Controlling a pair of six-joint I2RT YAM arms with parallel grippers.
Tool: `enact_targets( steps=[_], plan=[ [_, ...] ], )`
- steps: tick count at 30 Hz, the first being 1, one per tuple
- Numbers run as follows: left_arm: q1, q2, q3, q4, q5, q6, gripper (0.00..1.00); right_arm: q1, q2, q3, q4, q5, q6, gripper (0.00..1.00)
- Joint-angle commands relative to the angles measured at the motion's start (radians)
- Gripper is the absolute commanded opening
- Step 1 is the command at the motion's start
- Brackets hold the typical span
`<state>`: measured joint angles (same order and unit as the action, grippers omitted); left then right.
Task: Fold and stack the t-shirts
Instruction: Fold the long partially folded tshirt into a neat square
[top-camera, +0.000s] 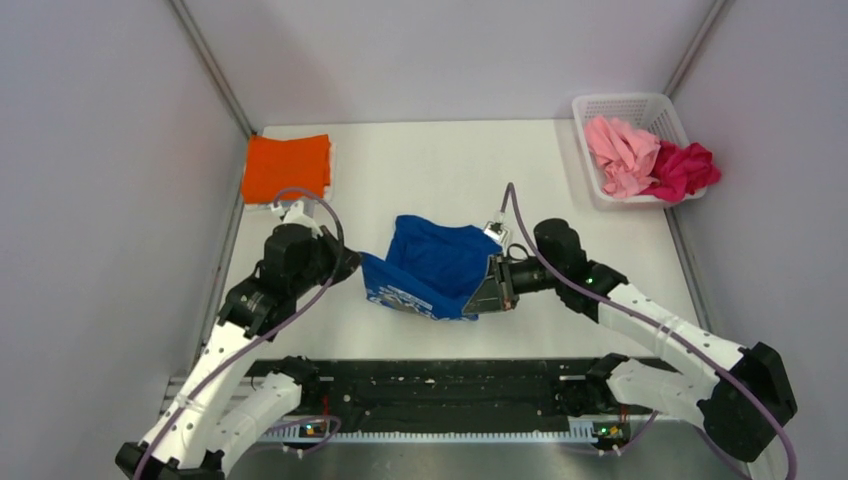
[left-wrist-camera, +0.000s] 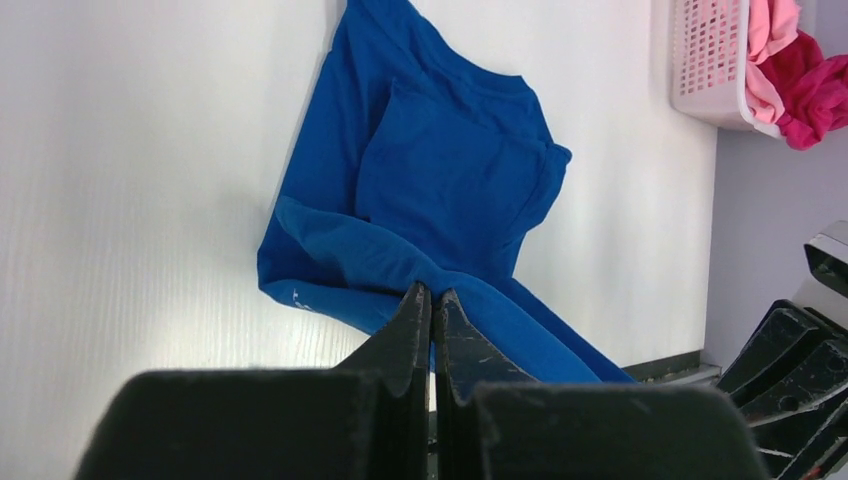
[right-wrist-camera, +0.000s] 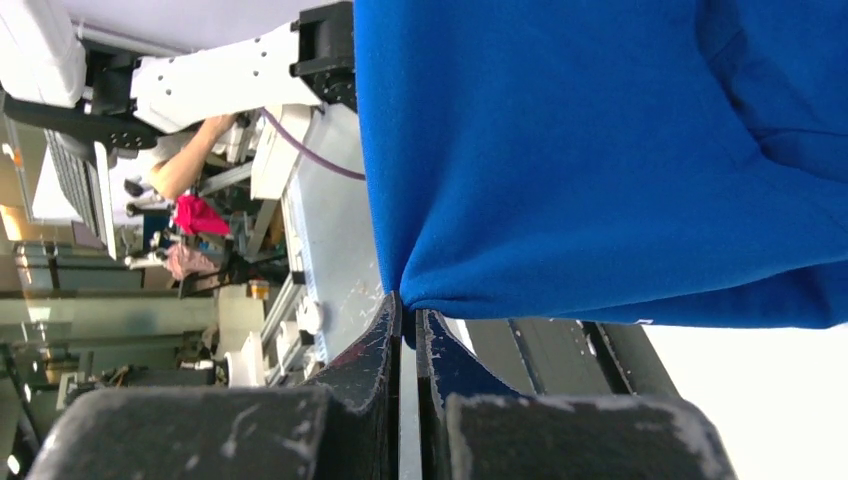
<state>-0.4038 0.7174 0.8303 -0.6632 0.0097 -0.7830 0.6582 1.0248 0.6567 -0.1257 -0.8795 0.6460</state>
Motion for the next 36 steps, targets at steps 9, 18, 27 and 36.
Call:
enact_targets(
  steps=[9,18,27,36],
  plan=[
    [0.004,0.238,0.076,0.304,-0.101,0.066,0.00,-0.243,0.066,0.058,-0.021,0.016,-0.052,0.00],
    [0.005,0.464,0.162,0.394,-0.141,0.099,0.00,-0.333,0.179,0.125,0.013,0.099,-0.067,0.00],
    [0.019,0.670,0.278,0.423,-0.183,0.130,0.00,-0.393,0.292,0.166,0.080,0.173,-0.047,0.00],
    [0.033,0.839,0.368,0.404,-0.185,0.136,0.00,-0.426,0.433,0.210,0.163,0.225,-0.043,0.00]
  ],
)
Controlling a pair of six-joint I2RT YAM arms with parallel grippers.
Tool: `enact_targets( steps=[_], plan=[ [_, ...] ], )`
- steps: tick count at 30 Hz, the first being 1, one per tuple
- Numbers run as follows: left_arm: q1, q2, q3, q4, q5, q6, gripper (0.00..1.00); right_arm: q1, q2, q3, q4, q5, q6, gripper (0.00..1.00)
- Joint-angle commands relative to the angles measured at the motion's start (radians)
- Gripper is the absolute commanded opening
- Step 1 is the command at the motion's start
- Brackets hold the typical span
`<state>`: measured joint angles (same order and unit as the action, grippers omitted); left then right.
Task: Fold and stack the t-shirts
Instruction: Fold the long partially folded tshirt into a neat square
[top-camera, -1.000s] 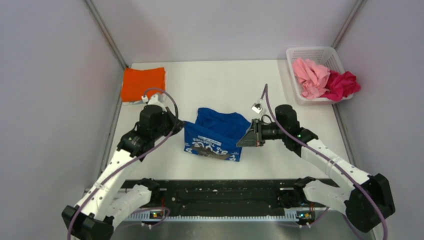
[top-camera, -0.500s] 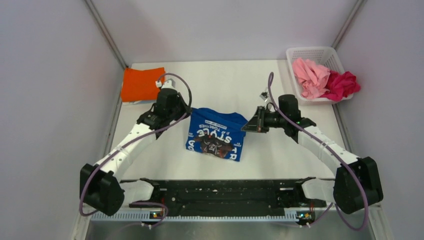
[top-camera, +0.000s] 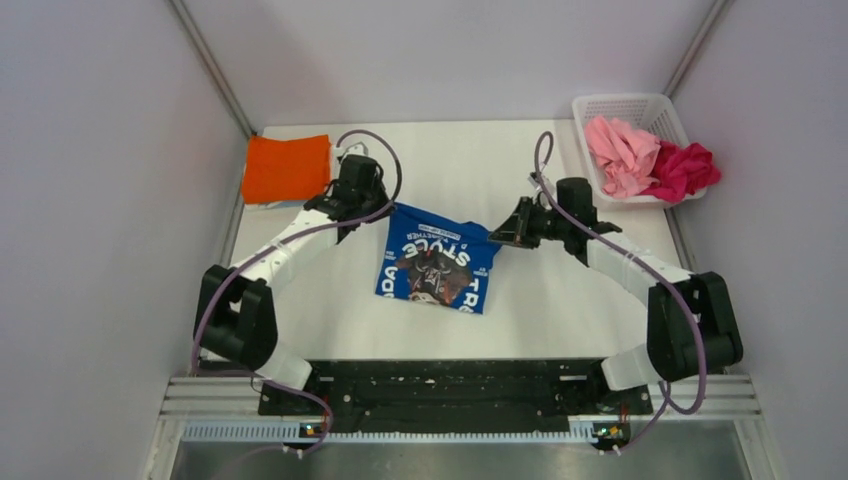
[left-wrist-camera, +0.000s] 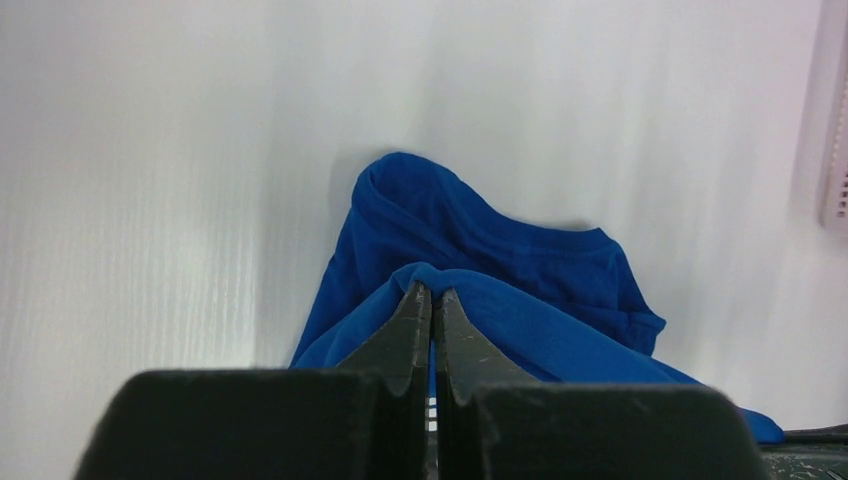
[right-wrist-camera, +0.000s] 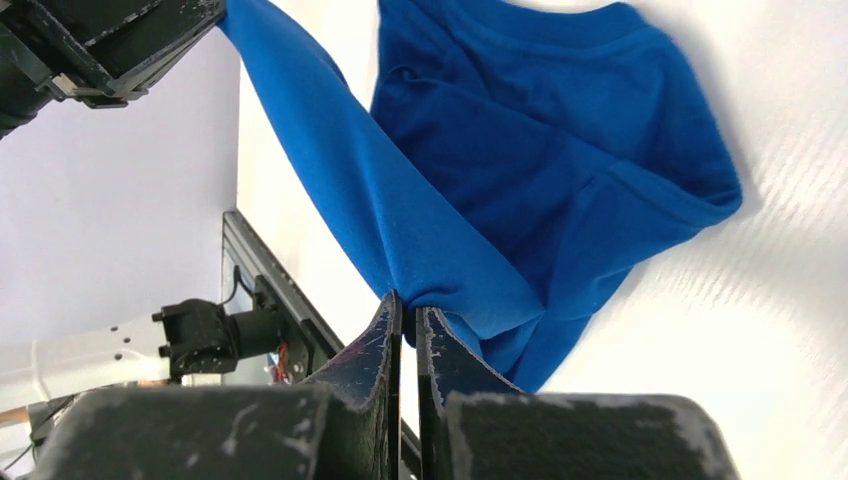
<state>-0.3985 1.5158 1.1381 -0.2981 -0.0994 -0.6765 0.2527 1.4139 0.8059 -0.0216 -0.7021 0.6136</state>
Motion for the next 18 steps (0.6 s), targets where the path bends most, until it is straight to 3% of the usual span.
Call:
enact_targets(
  steps=[1,6,8,9,10,11,12,13,18],
  plan=[
    [0.030,0.060,0.070,0.037,-0.080,0.030,0.00,-0.020,0.063,0.068,0.060,0.058,-0.014,0.00],
    [0.036,0.165,0.135,0.018,-0.071,0.034,0.00,-0.032,0.164,0.121,0.067,0.104,-0.026,0.00],
    [0.036,0.208,0.172,-0.010,-0.071,0.042,0.03,-0.037,0.206,0.162,0.057,0.139,-0.039,0.06],
    [0.039,0.229,0.188,-0.022,-0.072,0.043,0.13,-0.041,0.228,0.185,0.043,0.153,-0.041,0.22],
    [0.044,0.248,0.206,-0.038,-0.070,0.044,0.34,-0.041,0.247,0.207,0.026,0.164,-0.049,0.51],
    [0.047,0.266,0.228,-0.053,-0.062,0.048,0.57,-0.041,0.261,0.224,0.023,0.178,-0.056,0.67],
    [0.049,0.275,0.245,-0.067,-0.046,0.053,0.70,-0.041,0.270,0.238,0.023,0.194,-0.058,0.83],
    [0.051,0.278,0.257,-0.082,-0.027,0.059,0.77,-0.042,0.274,0.252,0.001,0.214,-0.060,0.96],
    [0.051,0.247,0.218,-0.101,0.038,0.072,0.85,-0.041,0.227,0.238,-0.016,0.228,-0.042,0.99]
  ],
)
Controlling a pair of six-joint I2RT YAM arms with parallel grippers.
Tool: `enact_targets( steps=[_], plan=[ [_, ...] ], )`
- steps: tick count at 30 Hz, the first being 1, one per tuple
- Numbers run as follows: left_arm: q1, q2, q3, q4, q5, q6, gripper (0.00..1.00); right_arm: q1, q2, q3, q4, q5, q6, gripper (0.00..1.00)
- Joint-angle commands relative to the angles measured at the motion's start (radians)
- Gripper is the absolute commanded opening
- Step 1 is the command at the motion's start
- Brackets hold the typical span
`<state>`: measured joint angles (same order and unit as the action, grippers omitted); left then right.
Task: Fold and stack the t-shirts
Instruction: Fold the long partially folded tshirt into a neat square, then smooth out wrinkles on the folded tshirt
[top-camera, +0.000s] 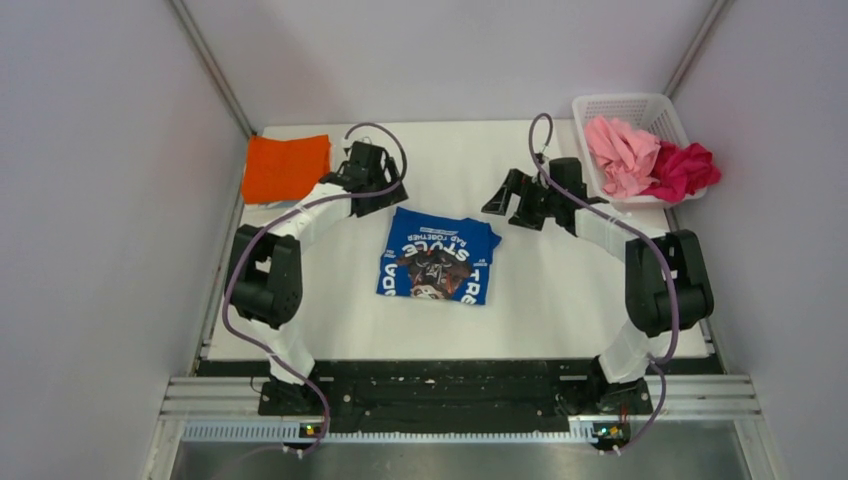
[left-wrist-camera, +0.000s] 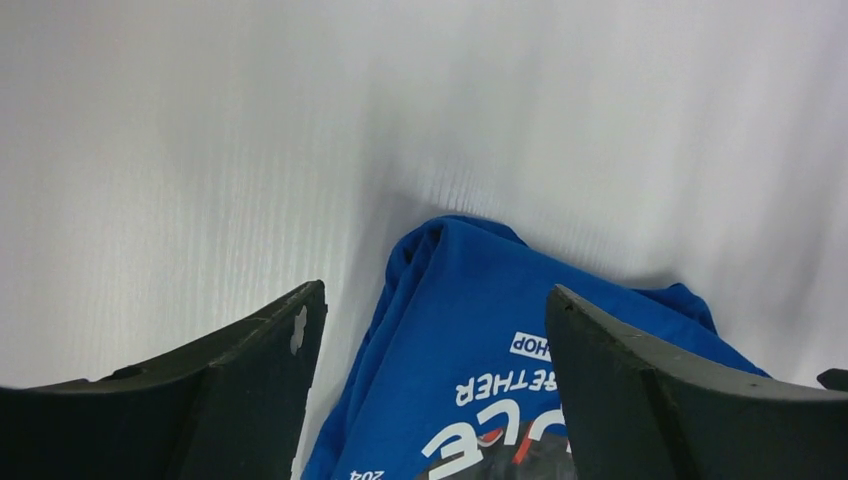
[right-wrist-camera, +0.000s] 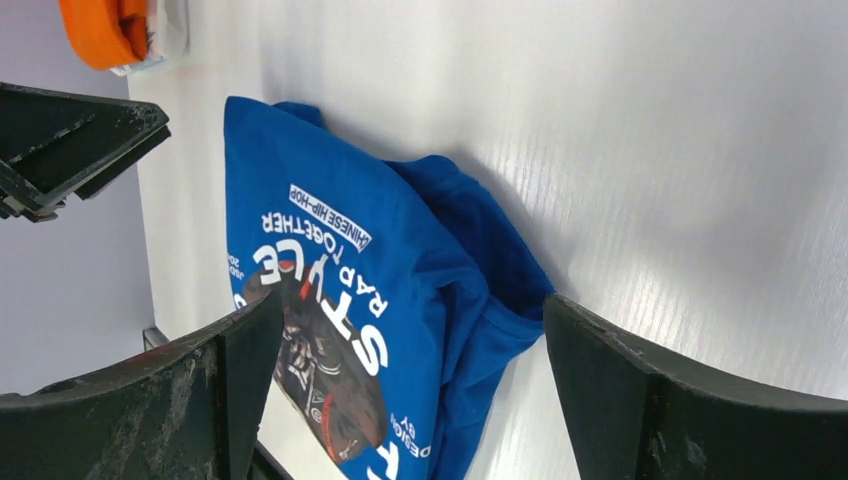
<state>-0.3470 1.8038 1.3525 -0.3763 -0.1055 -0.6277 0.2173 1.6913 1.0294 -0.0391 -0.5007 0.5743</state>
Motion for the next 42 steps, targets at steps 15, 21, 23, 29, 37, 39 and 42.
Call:
enact_targets(
  steps=[15,21,23,29,37,39,42],
  plan=[
    [0.000,-0.123,-0.184,0.013,0.101,0.010,0.97,0.190,-0.051,-0.119,0.347,-0.139,0.118,0.99],
    [0.000,-0.126,-0.206,0.011,0.100,0.016,0.99,0.146,0.081,-0.133,0.304,0.010,0.126,0.99],
    [0.000,-0.119,-0.209,0.010,0.101,0.017,0.99,0.122,0.105,-0.167,0.294,0.050,0.124,0.99],
    [0.000,-0.097,-0.216,0.016,0.153,0.023,0.99,0.092,0.197,-0.248,0.334,0.058,0.107,0.99],
    [-0.003,-0.041,-0.239,0.061,0.269,0.029,0.99,0.093,0.169,-0.203,0.332,-0.012,0.055,0.99],
    [-0.006,-0.032,-0.249,0.066,0.260,0.026,0.96,0.093,0.096,-0.164,0.283,-0.010,0.026,0.99],
    [-0.011,-0.017,-0.262,0.075,0.238,0.025,0.91,0.091,-0.009,-0.117,0.204,-0.005,-0.002,0.99]
  ],
)
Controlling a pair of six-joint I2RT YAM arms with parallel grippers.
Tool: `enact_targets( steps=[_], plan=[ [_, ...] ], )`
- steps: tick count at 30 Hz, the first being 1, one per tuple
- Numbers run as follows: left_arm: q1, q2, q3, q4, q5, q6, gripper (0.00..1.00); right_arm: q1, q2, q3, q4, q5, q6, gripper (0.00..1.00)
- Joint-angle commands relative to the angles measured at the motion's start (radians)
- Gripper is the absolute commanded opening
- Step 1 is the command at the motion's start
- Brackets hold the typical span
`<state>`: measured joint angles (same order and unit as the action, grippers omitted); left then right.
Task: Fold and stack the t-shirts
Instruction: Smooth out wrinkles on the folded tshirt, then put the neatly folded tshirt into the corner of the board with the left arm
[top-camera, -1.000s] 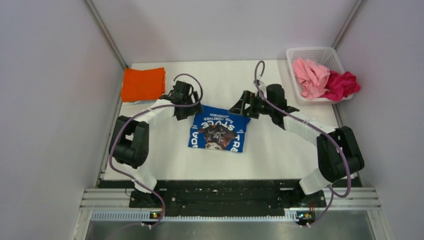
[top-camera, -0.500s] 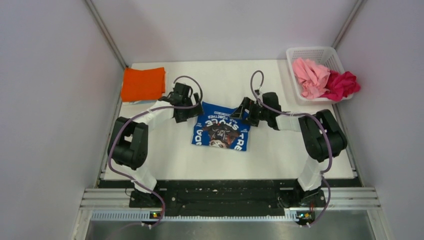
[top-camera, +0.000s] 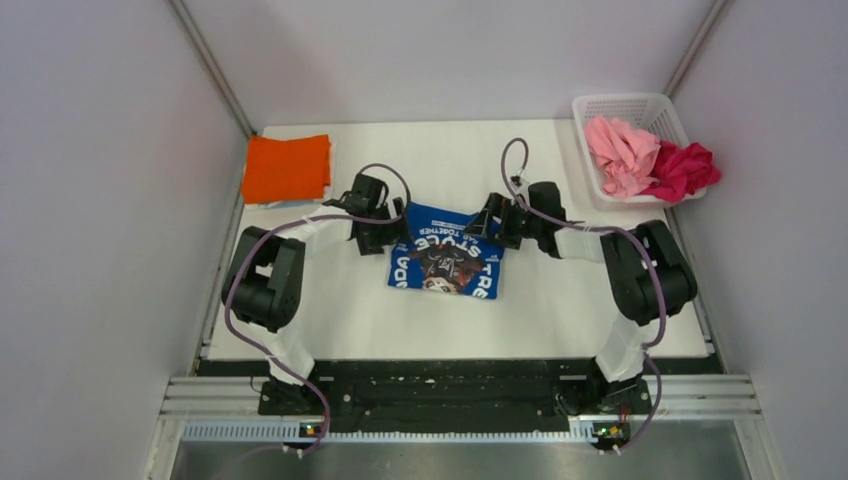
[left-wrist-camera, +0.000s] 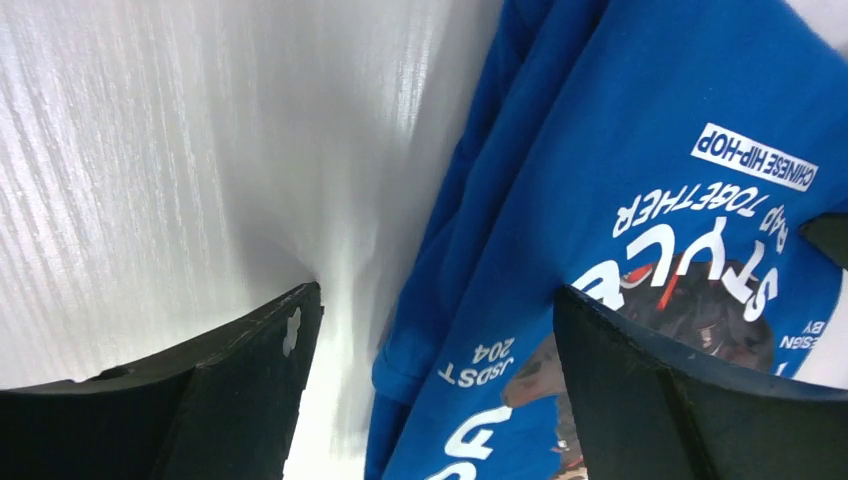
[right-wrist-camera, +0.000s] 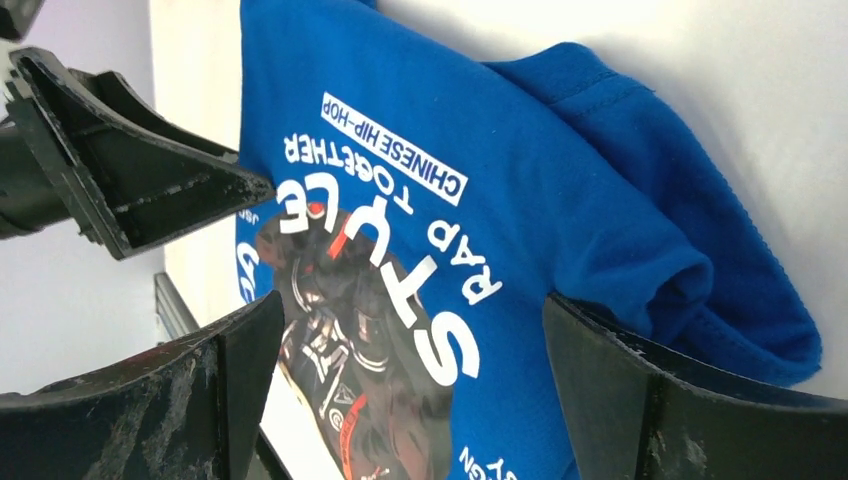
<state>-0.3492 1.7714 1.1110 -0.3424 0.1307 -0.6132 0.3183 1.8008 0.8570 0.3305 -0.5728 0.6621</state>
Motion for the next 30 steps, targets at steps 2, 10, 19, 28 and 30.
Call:
enact_targets(
  steps=[2,10,19,28,30],
  plan=[
    [-0.017,0.027,-0.018,0.032,-0.024,0.011,0.87,-0.010,-0.199,0.068,-0.180,0.069,-0.092,0.99],
    [-0.062,0.067,-0.001,0.087,0.030,-0.001,0.83,-0.009,-0.510,0.041,-0.232,0.087,-0.084,0.99],
    [-0.173,0.185,0.132,0.027,-0.121,0.011,0.61,-0.009,-0.844,-0.105,-0.416,0.316,-0.107,0.99],
    [-0.289,0.276,0.326,-0.129,-0.614,0.059,0.00,-0.011,-1.046,-0.162,-0.525,0.508,-0.122,0.99],
    [-0.289,0.259,0.350,-0.145,-0.726,0.079,0.00,-0.010,-1.063,-0.165,-0.541,0.557,-0.122,0.99]
  ],
)
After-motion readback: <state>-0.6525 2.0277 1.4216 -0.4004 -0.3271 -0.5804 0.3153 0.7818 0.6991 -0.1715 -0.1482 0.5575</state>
